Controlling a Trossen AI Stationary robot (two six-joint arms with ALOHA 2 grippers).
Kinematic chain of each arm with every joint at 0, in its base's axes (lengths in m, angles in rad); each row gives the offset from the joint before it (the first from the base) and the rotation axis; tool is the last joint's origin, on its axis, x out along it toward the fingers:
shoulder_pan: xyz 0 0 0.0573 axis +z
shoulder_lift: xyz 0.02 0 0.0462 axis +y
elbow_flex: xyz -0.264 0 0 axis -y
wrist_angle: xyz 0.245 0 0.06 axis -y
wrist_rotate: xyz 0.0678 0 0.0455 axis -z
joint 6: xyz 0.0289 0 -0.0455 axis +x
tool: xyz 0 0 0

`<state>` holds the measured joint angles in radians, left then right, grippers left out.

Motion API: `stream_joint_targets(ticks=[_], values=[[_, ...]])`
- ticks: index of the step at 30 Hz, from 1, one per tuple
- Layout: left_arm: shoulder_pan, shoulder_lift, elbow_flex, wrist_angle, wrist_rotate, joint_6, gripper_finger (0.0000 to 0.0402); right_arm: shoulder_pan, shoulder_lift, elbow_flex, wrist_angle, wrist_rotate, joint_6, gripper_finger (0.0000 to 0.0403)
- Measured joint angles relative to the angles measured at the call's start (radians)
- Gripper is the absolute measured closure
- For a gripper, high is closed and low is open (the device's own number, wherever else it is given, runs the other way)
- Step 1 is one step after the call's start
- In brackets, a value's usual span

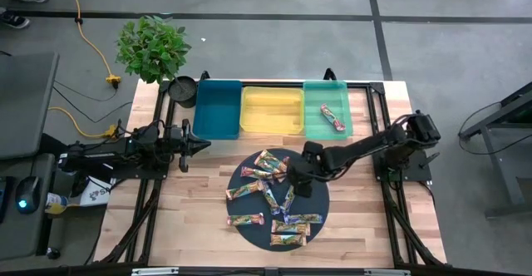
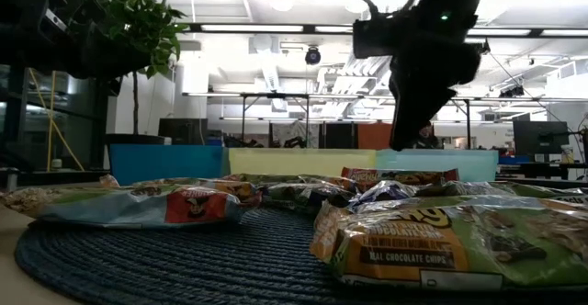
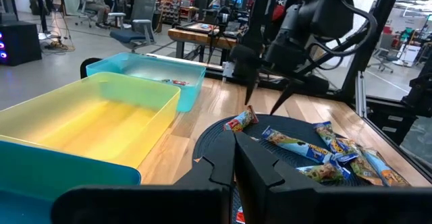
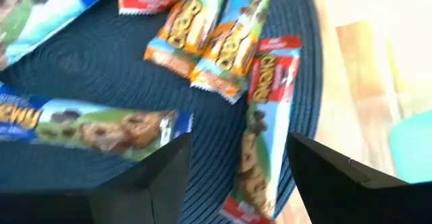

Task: Pick and place Granola Bars by type
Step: Put the red granola bar into the green bin

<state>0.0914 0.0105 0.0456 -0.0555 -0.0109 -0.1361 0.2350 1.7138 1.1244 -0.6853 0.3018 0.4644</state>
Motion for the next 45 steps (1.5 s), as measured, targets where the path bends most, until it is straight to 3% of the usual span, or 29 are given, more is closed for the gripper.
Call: stream_joint_targets(ticks=[13, 31, 45], values=[[0.000, 0.000, 0.000, 0.000, 0.000, 0.000, 0.0394, -0.041, 0.074, 0.000, 0.030, -0.036, -0.099, 0.0173], [0.000, 0.000, 0.000, 0.000, 0.000, 0.000, 0.0394, -0.107, 0.132, 0.000, 0.010, -0.022, -0.054, 0.0174], [0.000, 0.000, 0.000, 0.000, 0.000, 0.000, 0.0394, -0.167, 0.130, 0.000, 0.009, -0.125, -0.061, 0.0192]])
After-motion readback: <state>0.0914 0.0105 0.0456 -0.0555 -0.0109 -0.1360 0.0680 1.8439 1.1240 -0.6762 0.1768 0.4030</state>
